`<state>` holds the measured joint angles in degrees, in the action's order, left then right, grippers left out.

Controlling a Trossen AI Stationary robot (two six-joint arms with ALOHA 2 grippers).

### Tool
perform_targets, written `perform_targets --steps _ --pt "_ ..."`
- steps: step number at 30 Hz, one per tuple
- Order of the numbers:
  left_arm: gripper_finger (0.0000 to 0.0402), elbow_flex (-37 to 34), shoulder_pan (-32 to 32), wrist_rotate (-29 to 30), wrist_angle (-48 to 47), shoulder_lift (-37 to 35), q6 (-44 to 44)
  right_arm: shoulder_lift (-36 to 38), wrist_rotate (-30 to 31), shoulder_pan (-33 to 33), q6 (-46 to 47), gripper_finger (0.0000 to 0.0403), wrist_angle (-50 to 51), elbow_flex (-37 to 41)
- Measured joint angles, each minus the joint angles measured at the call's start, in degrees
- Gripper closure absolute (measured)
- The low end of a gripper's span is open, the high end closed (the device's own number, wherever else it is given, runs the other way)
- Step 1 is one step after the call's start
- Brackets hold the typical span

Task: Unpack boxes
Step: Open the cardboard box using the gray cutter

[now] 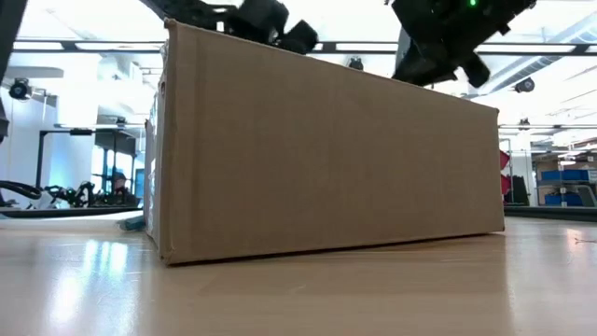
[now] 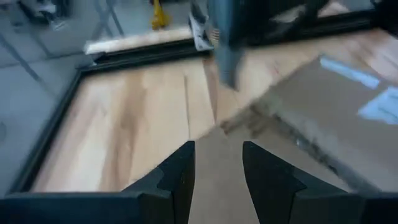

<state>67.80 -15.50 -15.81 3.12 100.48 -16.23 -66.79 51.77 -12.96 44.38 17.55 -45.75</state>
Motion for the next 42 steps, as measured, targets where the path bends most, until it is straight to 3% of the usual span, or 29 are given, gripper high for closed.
perform_targets --steps 6,14,23,42 --pt "0.0283 4.4 -0.7 0.1 -5.7 4.3 -2.8 -1.9 0.0 1.3 2.8 0.0347 -1.4 0.7" --pt "0.0283 1.8 -2.6 -0.2 -6.8 3.6 -3.4 -5.4 -1.3 3.2 1.9 0.0347 -7.5 0.8" --pt "0.0283 1.2 -2.9 -0.1 -7.2 3.2 -3.7 -8.1 -2.7 5.8 -4.9 0.0347 -14.0 0.6" --pt "0.0283 1.0 -2.9 -0.3 -7.3 3.2 -3.0 -10.7 -2.7 6.6 -11.9 0.0347 -16.7 0.2"
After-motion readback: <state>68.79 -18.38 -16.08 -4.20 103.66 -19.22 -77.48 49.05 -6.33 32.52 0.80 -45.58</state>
